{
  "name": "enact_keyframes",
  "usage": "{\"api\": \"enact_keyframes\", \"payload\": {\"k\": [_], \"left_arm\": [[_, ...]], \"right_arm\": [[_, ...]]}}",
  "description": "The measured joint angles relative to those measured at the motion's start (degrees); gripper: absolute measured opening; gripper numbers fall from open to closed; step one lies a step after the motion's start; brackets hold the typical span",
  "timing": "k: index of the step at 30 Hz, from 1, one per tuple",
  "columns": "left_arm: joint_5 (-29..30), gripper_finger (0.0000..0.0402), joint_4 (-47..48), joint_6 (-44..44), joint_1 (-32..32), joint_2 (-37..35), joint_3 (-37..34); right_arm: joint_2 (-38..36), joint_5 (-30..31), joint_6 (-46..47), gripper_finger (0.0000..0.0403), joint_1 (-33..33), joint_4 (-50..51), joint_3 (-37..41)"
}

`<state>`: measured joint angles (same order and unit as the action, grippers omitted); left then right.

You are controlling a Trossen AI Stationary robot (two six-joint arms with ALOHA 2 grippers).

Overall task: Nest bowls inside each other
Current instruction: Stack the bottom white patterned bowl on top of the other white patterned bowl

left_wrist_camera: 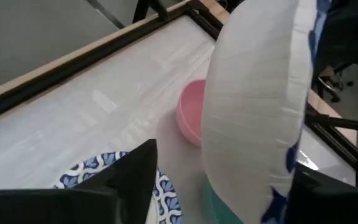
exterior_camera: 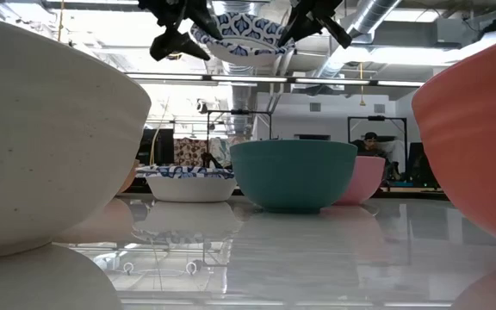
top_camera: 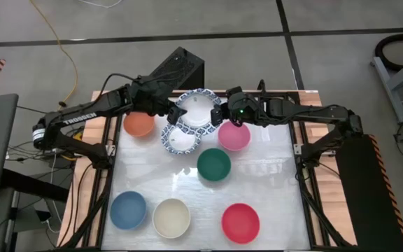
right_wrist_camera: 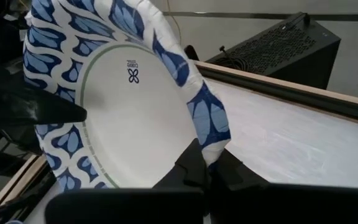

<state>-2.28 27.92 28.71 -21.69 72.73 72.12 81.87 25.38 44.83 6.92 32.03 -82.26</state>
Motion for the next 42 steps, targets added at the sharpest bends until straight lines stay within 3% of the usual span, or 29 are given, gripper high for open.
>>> {"api": "enact_keyframes", "payload": {"k": [11, 18, 24, 27, 42], "left_arm": [[-0.22, 0.0064, 0.34, 0.46, 0.02, 1.20, -0.02], [0.11, 0.0009, 0.67, 0.48, 0.00, 1.51, -0.02], [0.13, 0.0002, 2.48, 0.96, -0.36, 1.51, -0.02], [0.02, 0.0001, 5.14, 1.05, -1.26, 1.51, -0.02], [1.45, 0.0000, 17.82, -2.96, -6.49, 1.88, -0.02]], "right_arm": [[0.00, -0.17, -3.74, 0.0051, 0.43, 0.59, 0.02], [0.00, -1.22, -5.94, 0.0134, 0.87, 0.26, 0.02], [-0.23, -1.32, -6.34, 0.0225, 1.85, -1.42, 0.04], [-1.31, -1.31, -7.59, 0.0251, 1.88, -5.04, 0.04], [-4.70, -0.08, -9.52, 0.0249, 1.88, -4.50, 0.02]]}}
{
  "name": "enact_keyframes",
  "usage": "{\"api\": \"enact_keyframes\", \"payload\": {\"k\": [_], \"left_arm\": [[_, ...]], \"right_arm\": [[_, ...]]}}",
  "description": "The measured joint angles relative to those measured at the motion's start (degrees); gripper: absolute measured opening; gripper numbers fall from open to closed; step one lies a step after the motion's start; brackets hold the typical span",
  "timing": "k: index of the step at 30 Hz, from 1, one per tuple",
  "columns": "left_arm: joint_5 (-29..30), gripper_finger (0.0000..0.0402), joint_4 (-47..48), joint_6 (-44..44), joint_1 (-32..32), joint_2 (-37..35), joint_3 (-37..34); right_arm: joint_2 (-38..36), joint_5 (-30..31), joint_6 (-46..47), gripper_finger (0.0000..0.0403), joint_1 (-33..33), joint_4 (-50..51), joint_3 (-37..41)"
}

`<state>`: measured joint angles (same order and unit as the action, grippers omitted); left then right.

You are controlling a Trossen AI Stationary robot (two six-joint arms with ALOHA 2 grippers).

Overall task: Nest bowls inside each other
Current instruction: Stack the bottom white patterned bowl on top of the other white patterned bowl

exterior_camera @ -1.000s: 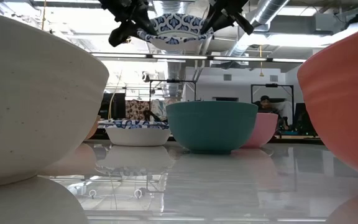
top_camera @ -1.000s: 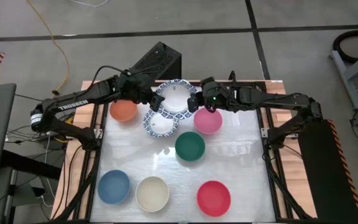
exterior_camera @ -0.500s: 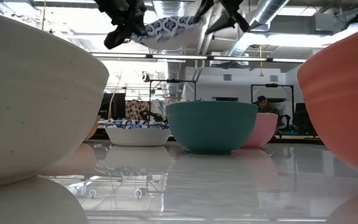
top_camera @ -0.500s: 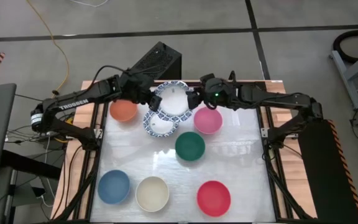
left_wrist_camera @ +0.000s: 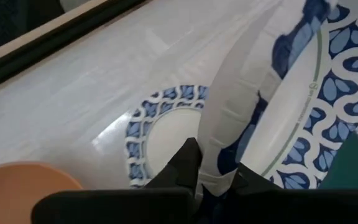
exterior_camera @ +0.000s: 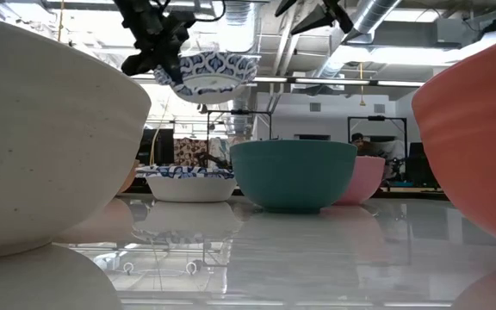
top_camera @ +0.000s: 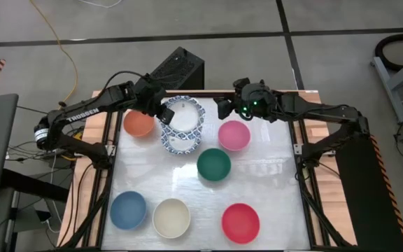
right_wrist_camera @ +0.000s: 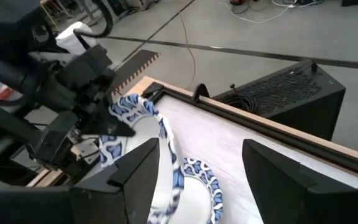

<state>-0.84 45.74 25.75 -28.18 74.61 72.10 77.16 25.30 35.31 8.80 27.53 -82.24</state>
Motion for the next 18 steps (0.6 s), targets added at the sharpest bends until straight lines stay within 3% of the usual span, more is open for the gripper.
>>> {"api": "enact_keyframes", "payload": {"k": [7, 18], "left_arm": [[-8.40, 0.0000, 2.27, -4.94, -3.35, 6.92, 0.00], [-10.28, 0.0000, 5.03, -12.03, -4.04, 18.62, 0.00]], "right_arm": [[0.05, -0.02, 0.00, 0.0249, -0.16, 0.92, 0.00], [0.05, -1.20, 0.20, 0.0249, -1.01, 3.38, 0.00]]}}
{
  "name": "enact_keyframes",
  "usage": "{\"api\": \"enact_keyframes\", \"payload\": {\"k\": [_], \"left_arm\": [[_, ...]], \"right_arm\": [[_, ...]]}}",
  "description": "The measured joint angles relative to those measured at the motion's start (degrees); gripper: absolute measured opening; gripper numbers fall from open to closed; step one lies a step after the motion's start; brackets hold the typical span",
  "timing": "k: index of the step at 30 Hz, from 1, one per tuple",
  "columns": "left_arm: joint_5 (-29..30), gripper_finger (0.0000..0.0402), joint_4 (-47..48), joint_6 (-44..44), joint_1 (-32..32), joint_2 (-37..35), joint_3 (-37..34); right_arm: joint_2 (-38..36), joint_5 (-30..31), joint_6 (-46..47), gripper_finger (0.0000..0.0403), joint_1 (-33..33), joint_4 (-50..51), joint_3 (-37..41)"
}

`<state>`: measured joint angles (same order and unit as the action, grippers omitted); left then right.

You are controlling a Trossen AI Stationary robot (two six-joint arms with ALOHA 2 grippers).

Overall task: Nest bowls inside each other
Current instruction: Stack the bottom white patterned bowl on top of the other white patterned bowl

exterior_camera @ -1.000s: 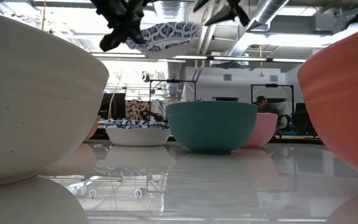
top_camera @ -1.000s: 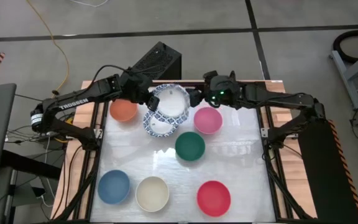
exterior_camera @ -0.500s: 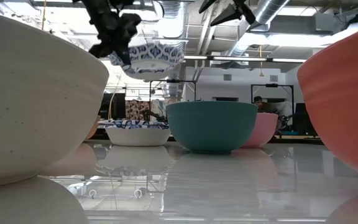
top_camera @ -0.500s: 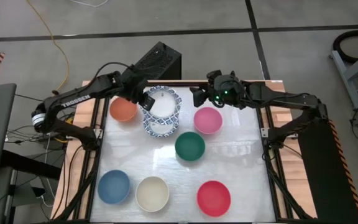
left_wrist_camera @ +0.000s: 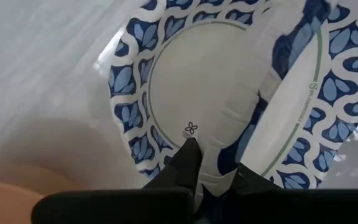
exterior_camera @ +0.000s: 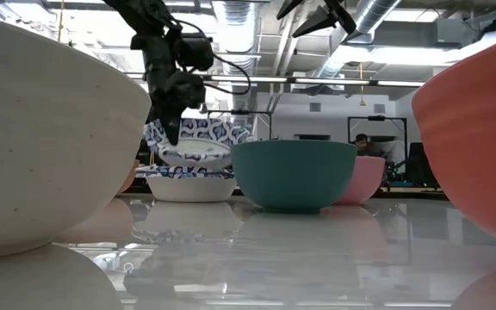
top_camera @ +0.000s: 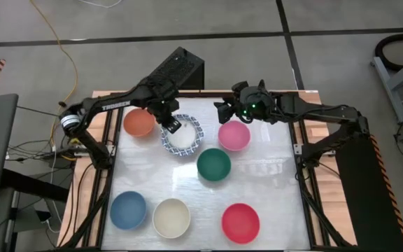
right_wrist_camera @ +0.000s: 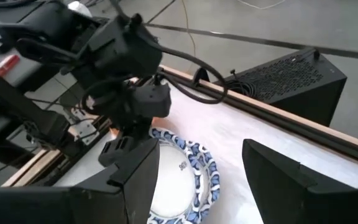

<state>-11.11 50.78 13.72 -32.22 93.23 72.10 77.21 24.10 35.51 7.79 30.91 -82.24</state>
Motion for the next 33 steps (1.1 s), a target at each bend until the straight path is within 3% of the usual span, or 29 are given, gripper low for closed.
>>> {"api": "enact_keyframes", "payload": {"k": [12, 26, 33], "left_arm": [[-2.13, 0.0013, -1.37, -4.41, -2.24, 0.70, 0.00], [-0.39, 0.0184, -1.83, -5.80, -1.43, 0.70, 0.00], [2.77, 0.0232, -1.41, -6.69, -1.45, 0.66, 0.00]], "right_arm": [[0.02, 0.04, 0.00, 0.0249, -0.59, 2.13, 0.00], [0.02, 0.04, -1.46, 0.0249, -0.59, 2.13, 0.00], [0.02, 0.02, -1.70, 0.0249, -0.59, 2.15, 0.00]]}}
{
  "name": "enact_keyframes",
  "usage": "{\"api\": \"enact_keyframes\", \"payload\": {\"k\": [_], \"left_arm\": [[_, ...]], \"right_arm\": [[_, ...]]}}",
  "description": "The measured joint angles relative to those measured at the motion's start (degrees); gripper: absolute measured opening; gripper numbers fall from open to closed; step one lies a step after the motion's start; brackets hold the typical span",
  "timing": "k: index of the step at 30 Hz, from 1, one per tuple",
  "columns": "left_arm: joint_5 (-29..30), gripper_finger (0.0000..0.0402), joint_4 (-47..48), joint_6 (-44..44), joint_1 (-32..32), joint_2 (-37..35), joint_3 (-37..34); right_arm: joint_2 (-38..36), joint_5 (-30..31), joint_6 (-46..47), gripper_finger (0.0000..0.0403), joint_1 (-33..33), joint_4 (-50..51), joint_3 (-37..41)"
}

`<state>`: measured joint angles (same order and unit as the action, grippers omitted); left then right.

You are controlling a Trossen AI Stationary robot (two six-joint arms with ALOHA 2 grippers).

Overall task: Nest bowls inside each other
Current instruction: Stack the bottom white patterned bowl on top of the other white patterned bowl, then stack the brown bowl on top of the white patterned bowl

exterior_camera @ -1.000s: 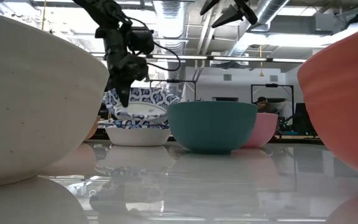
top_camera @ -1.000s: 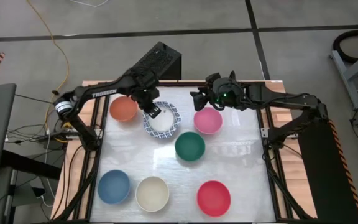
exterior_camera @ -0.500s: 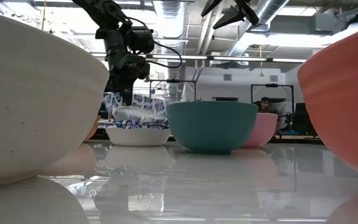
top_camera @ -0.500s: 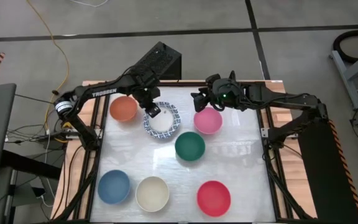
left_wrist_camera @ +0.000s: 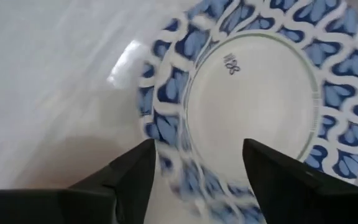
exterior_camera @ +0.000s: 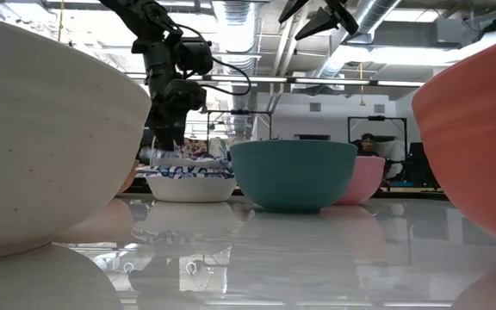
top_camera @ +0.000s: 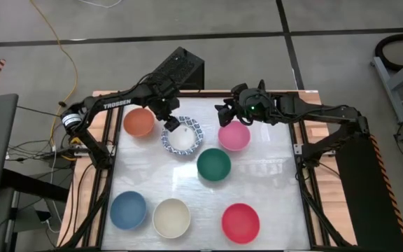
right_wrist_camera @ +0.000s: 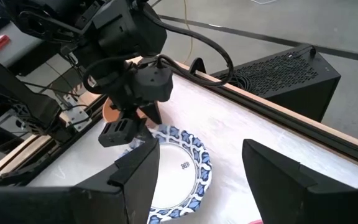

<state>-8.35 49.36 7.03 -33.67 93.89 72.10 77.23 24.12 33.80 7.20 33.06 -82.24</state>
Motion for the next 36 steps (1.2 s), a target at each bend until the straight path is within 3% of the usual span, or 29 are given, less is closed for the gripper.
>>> {"api": "enact_keyframes", "payload": {"k": [6, 11, 16, 24, 30, 36], "left_arm": [[4.46, 0.0232, 1.60, -1.55, -0.02, -0.14, 0.31], [2.88, 0.0231, 1.97, -1.86, -0.19, -3.05, 1.99], [-3.40, 0.0231, 5.36, -1.82, -2.08, -11.25, 6.10], [1.67, 0.0231, 15.94, -10.16, -2.33, -28.98, 8.22], [12.09, 0.0231, 17.17, -4.97, 3.63, -37.46, 0.76], [15.22, 0.0231, 16.42, -1.69, 7.65, -39.93, -12.04]], "right_arm": [[0.00, 0.00, 0.01, 0.0249, 0.00, 0.07, 0.00], [0.00, -0.02, 0.02, 0.0249, 0.00, -0.04, 0.00], [-0.41, -0.02, -0.92, 0.0249, 0.00, -0.05, 0.00], [-0.83, -0.04, -3.41, 0.0249, 0.26, 0.17, -0.01], [-0.85, -0.04, -4.81, 0.0249, 1.08, 1.05, -0.02], [-0.85, -0.07, -6.25, 0.0249, 1.84, 1.01, -0.02]]}}
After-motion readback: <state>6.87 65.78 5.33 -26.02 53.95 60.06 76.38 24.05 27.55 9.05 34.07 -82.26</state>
